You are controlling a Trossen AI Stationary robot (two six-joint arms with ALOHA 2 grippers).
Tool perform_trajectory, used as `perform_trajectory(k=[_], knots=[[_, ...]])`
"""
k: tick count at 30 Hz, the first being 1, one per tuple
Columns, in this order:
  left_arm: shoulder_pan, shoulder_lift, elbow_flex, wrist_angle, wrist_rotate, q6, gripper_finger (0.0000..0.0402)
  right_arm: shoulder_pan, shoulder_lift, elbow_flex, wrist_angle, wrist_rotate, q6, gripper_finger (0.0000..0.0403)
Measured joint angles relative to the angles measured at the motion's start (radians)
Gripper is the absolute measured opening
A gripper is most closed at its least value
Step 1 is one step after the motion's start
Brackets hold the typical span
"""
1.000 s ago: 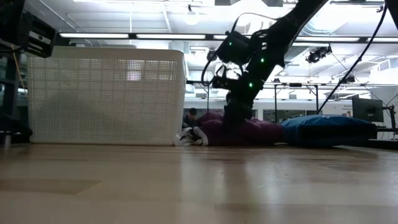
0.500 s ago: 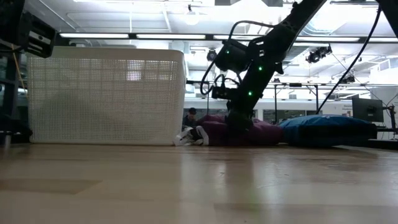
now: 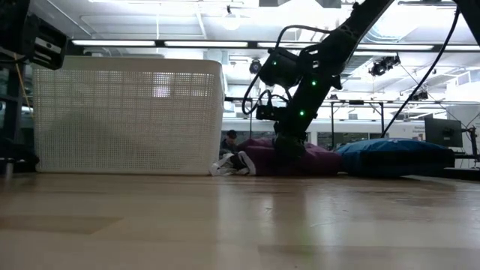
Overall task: Pick & place medical supplies in basket/bin
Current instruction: Put the violet patient gown into the top white bin
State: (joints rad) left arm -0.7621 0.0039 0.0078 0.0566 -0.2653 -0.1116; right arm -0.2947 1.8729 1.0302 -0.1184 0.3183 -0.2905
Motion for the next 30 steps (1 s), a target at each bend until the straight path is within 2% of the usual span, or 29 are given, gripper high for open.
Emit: perform_trajectory(k=[13,18,25,30], knots=[[0.0,0.0,0.0,0.0,0.0,0.0,0.0153,0.0,0.0,0.0,0.0,-0.004,0.061,0.0069],[0.0,0.0,0.0,0.0,0.0,0.0,0.0153,0.0,0.0,-0.001,0.003,-0.005,0.062,0.0018],[0.0,0.0,0.0,0.0,0.0,0.0,0.0153,0.0,-0.005,-0.002,0.025,0.008,0.062,0.0019],[0.0,0.0,0.0,0.0,0.0,0.0,0.0153,0.013,-0.074,-0.003,0.022,0.072,0.057,0.0012]])
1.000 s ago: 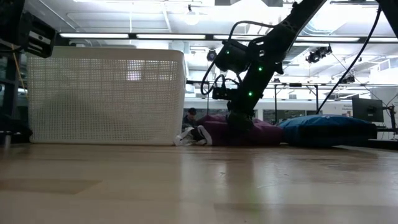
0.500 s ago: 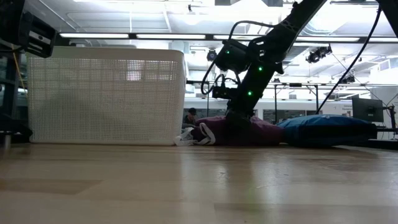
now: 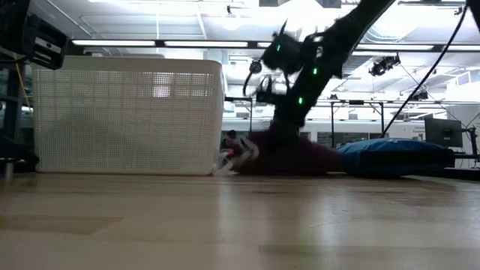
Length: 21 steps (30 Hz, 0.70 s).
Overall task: Pick & place medical supplies in basket/bin
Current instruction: Put the violet patient gown into the top white bin
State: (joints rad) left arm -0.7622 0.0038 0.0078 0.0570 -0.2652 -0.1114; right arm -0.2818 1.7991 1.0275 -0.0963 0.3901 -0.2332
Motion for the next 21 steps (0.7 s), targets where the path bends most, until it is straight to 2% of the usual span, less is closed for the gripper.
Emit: perform_trajectory(k=[13,21], knots=[[0.0,0.0,0.0,0.004,0.0,0.0,0.0153,0.044,-0.378,0.0,0.098,0.176,-0.051,0.0014],[0.0,0.0,0.0,0.003,0.0,0.0,0.0153,0.073,-0.453,0.001,0.173,0.25,-0.097,0.0014]])
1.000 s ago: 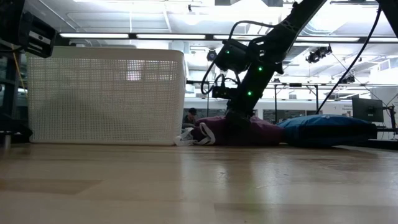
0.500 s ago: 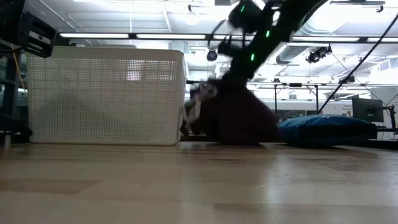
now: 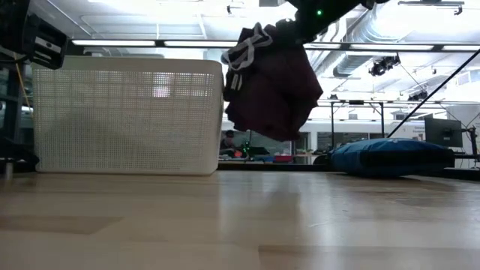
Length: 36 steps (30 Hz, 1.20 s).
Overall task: Pick & place medical supplies in basket/bin
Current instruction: Put the violet patient gown into the top white bin
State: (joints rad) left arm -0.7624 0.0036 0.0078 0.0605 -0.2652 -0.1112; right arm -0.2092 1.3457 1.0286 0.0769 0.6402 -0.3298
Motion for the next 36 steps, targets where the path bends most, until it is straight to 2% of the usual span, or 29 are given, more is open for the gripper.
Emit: perform_trajectory(k=[15,26,36], knots=[[0.0,0.0,0.0,0.0,0.0,0.0,0.0153,0.0,0.001,0.0,0.066,0.013,-0.022,0.0015],[0.0,0.0,0.0,0.0,0.0,0.0,0.0153,0.0,-0.003,0.0,0.317,0.02,-0.205,0.0015],[0.0,0.0,0.0,0.0,0.0,0.0,0.0153,0.002,-0.067,0.001,0.332,0.018,-0.244,0.0015]])
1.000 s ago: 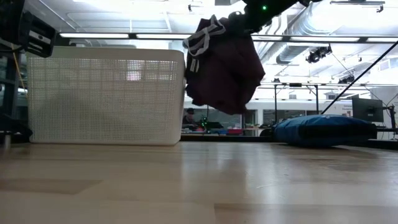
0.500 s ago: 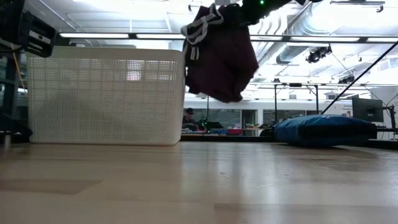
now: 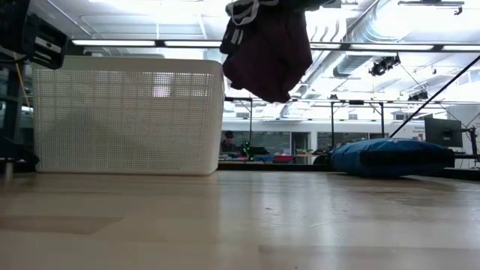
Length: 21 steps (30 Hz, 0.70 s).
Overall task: Pick & place medical supplies in basket/bin
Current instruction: Put the violet patient gown into the top white bin
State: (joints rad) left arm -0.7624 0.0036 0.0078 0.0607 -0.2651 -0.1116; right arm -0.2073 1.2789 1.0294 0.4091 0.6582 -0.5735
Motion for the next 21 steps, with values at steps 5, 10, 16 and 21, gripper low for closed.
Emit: perform_trajectory(k=[5,10,16,21], knots=[[0.0,0.0,0.0,0.0,0.0,0.0,0.0153,0.008,0.002,0.0,-0.007,-0.002,0.0,0.0015],[0.0,0.0,0.0,0.0,0.0,0.0,0.0153,0.007,0.002,0.0,-0.003,-0.002,0.0,0.0015],[0.0,0.0,0.0,0.0,0.0,0.0,0.0153,0.008,0.002,0.0,-0.002,-0.025,0.003,0.0015],[0.0,0.0,0.0,0.0,0.0,0.0,0.0153,0.008,0.002,0.0,0.013,-0.09,0.008,0.0015]])
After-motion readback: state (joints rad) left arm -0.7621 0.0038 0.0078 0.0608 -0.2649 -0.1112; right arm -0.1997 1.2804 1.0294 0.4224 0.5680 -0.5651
